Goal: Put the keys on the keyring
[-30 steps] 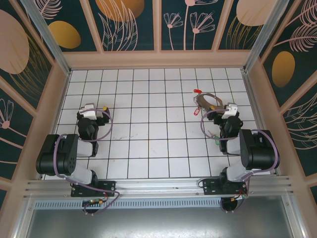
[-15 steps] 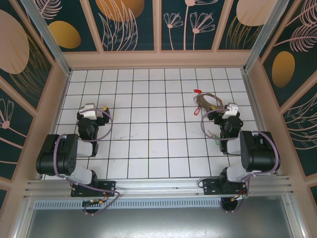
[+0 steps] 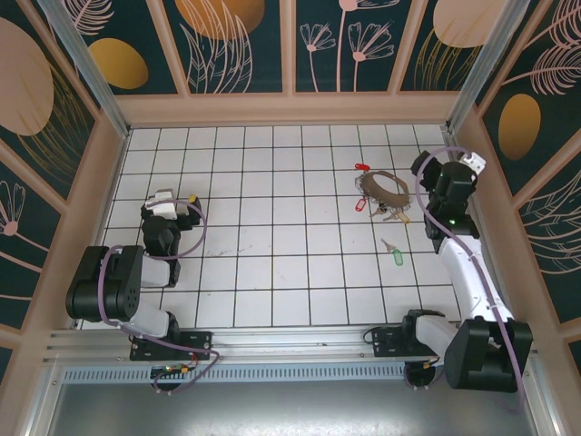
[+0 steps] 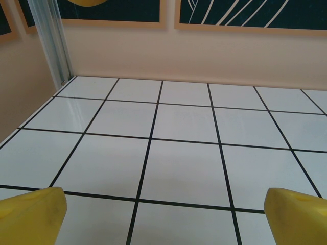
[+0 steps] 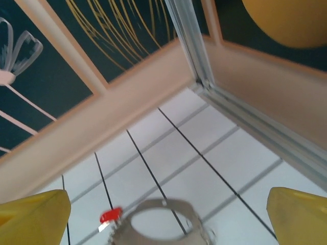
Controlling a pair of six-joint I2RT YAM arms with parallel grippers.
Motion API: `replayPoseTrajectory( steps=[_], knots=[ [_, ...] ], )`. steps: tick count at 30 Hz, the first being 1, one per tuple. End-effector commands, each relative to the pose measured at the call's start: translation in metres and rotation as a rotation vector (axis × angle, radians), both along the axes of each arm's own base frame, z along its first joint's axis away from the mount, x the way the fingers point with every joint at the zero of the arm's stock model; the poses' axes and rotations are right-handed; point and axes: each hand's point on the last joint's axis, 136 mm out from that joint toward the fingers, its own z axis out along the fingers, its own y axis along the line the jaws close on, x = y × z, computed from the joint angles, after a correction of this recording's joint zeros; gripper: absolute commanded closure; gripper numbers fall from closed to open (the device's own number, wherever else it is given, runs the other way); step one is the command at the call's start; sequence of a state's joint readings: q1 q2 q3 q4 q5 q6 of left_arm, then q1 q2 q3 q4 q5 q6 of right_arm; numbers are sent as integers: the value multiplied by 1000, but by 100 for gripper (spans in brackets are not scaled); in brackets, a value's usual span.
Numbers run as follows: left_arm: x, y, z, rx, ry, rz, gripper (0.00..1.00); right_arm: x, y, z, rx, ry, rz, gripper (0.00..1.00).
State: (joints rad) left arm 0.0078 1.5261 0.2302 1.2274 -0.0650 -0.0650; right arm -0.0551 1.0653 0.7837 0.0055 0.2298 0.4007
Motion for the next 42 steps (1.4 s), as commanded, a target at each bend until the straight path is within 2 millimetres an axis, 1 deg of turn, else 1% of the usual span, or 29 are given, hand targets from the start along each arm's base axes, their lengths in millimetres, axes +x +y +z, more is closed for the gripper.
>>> replayPoseTrajectory(
  steps=[1, 3, 4, 5, 6, 8, 9, 10, 12, 13, 14, 15, 17, 18, 20, 21, 23, 25, 26, 29, 33, 34, 36, 40, 42],
  knots=[
    [3, 11, 20, -24, -63, 60, 1, -20, 13, -49, 77, 244, 59, 3],
    [4, 27, 30, -47, -48, 158, 1, -18, 18, -55, 85, 284, 93, 5],
    [6, 33, 38, -53, -27, 196, 1, -16, 21, -59, 83, 308, 113, 9],
    [10, 32, 46, -65, -9, 197, 1, -13, 22, -64, 77, 333, 127, 14],
    [12, 30, 55, -83, 7, 186, 1, -12, 20, -70, 73, 362, 124, 18],
    [14, 21, 72, -163, 38, 148, 1, -5, 17, -89, 70, 453, 128, 26],
    [14, 18, 80, -209, 52, 140, 1, -1, 17, -96, 75, 488, 134, 27],
    [12, 17, 86, -295, 71, 155, 1, 3, 18, -103, 82, 519, 142, 28],
    [10, 11, 93, -515, 93, 177, 1, 12, 18, -112, 82, 550, 154, 28],
    [10, 0, 96, -567, 123, 132, 1, 17, 15, -116, 70, 560, 151, 28],
    [11, -10, 102, -544, 140, 64, 1, 21, 11, -120, 70, 572, 149, 28],
    [11, -12, 103, -528, 160, 56, 1, 25, 9, -125, 85, 583, 153, 29],
    [2, 6, 93, -546, 207, 192, 1, 31, 4, -142, 142, 618, 159, 31],
    [1, 7, 90, -534, 214, 191, 1, 33, 3, -150, 157, 638, 164, 33],
    [1, -20, 90, -474, 204, 3, 1, 37, 1, -166, 155, 690, 173, 37],
    [0, -27, 89, -478, 198, -43, 1, 38, 1, -171, 156, 705, 182, 38],
    [-3, -33, 82, -517, 200, -68, 1, 42, 3, -180, 152, 730, 212, 41],
    [-1, -37, 81, -520, 211, -90, 1, 45, 9, -189, 164, 765, 263, 42],
    [1, -38, 81, -511, 219, -96, 1, 46, 12, -193, 169, 782, 288, 45],
    [5, -35, 77, -493, 254, -79, 1, 49, 13, -201, 167, 817, 312, 49],
    [4, -29, 67, -506, 279, -28, 1, 53, 7, -207, 136, 848, 312, 62],
    [4, -29, 67, -507, 278, -25, 1, 54, 6, -208, 129, 857, 312, 65],
    [6, -29, 68, -507, 277, -28, 1, 56, 5, -209, 119, 863, 321, 66],
    [7, -28, 66, -499, 287, -23, 1, 58, 4, -214, 109, 881, 333, 73],
    [7, -27, 66, -495, 286, -19, 1, 61, 4, -216, 102, 886, 345, 80]
  ],
)
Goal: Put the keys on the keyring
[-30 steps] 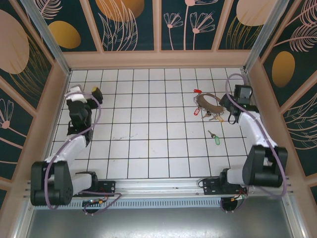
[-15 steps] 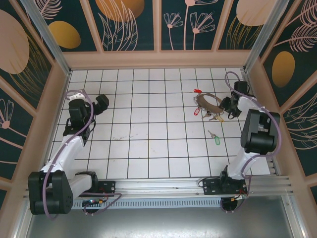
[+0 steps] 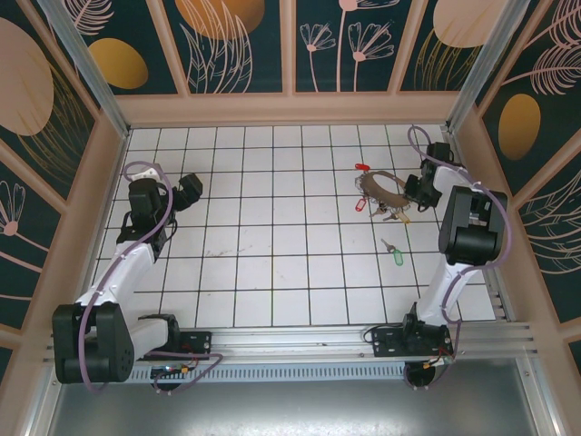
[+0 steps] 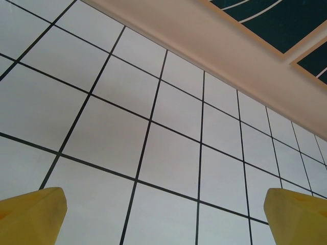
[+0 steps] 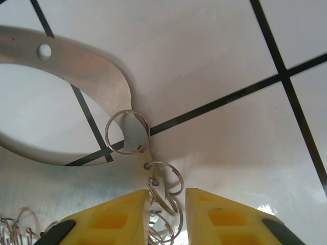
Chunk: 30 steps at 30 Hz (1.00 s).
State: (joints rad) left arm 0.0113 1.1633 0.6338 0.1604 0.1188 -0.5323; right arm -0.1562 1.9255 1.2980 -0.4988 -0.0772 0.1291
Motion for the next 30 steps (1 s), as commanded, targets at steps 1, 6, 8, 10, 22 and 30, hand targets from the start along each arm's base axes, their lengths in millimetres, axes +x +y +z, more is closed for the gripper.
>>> replayPoseTrajectory(
  steps=[1, 6, 8, 10, 22, 30],
  knots=[
    [5, 4, 10, 12, -14, 16, 1, 1, 0, -4, -6, 34, 34, 83],
    [6, 4, 7, 21, 6, 13, 1, 3, 8, 3, -21, 10, 72, 86],
    [7, 4, 6, 20, 14, 11, 1, 4, 15, 5, -7, -5, 95, 90],
    [8, 2, 5, 15, 17, 3, 1, 5, 24, 12, 7, -32, 124, 96],
    [8, -2, 5, 4, 20, -13, 1, -20, 118, 32, 16, -70, 336, 100],
    [9, -7, 0, -26, 29, -34, 1, -59, 232, 18, 80, -29, 449, 100]
  ],
)
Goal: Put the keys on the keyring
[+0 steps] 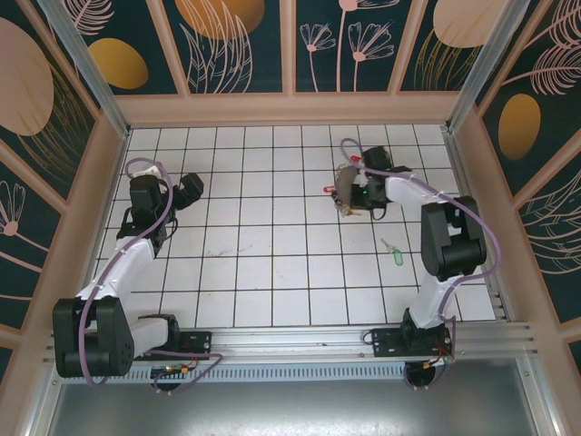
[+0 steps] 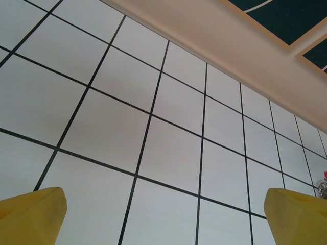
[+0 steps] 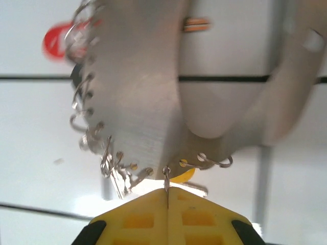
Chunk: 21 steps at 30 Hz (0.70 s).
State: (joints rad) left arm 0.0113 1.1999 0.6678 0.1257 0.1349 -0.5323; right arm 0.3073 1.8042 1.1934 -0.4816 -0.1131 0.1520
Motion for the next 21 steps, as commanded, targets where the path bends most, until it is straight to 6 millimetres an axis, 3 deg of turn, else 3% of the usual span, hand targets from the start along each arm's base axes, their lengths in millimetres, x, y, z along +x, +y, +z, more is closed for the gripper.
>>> replayPoseTrajectory(
  steps=[1, 6, 12, 16, 19, 21],
  knots=[
    [4, -5, 4, -24, -6, -23, 1, -21, 50, 1, 42, 7, 7, 100],
    [3, -10, 4, -46, -13, -41, 1, -56, 117, -2, 31, 1, 62, 100],
    [-1, -13, 11, -59, -47, -56, 1, -87, 178, -8, 35, 13, 152, 99],
    [-2, -16, 11, -68, -45, -70, 1, -109, 185, -11, -16, 47, 220, 92],
    [-3, -18, 13, -77, -51, -81, 1, -130, 182, 0, 5, 68, 267, 77],
    [-3, -19, 13, -81, -54, -87, 1, -142, 177, 12, 40, 69, 280, 74]
  ],
)
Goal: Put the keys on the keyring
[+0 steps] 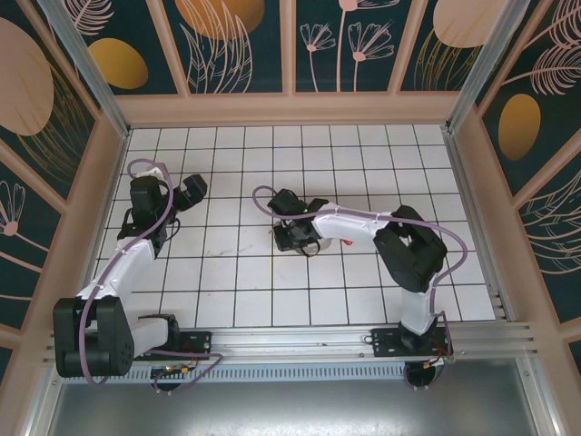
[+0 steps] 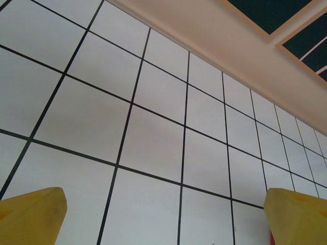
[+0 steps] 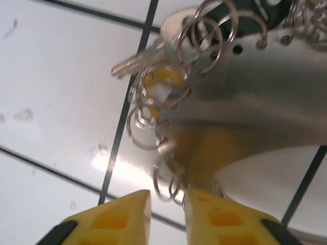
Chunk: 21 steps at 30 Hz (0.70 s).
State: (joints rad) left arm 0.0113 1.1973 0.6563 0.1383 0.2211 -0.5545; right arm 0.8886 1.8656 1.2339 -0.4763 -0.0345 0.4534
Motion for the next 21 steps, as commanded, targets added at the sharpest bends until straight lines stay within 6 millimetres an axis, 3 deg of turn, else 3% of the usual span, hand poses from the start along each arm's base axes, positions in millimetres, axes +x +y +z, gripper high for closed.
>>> replayPoseTrajectory(
  steps=[1, 7, 9, 12, 14, 17, 21],
  knots=[
    [0, -5, 14, -26, -55, -23, 1, -22, -15, 27, 34, 16, 7, 73],
    [0, -11, 14, -35, -57, -57, 1, -20, -70, 30, -17, -25, -56, 73],
    [0, -14, 13, -44, -55, -69, 1, -17, -71, 30, -3, -5, -64, 72],
    [1, -15, 12, -48, -54, -77, 1, -8, -51, 37, 29, -19, -76, 71],
    [1, -15, 13, -44, -57, -79, 1, 3, -49, 39, 19, -39, -120, 71],
    [0, -15, 14, -29, -62, -85, 1, 22, -67, 45, -19, -86, -188, 70],
    [-1, -18, 17, -27, -74, -101, 1, 32, -97, 62, -9, -118, -225, 70]
  ],
)
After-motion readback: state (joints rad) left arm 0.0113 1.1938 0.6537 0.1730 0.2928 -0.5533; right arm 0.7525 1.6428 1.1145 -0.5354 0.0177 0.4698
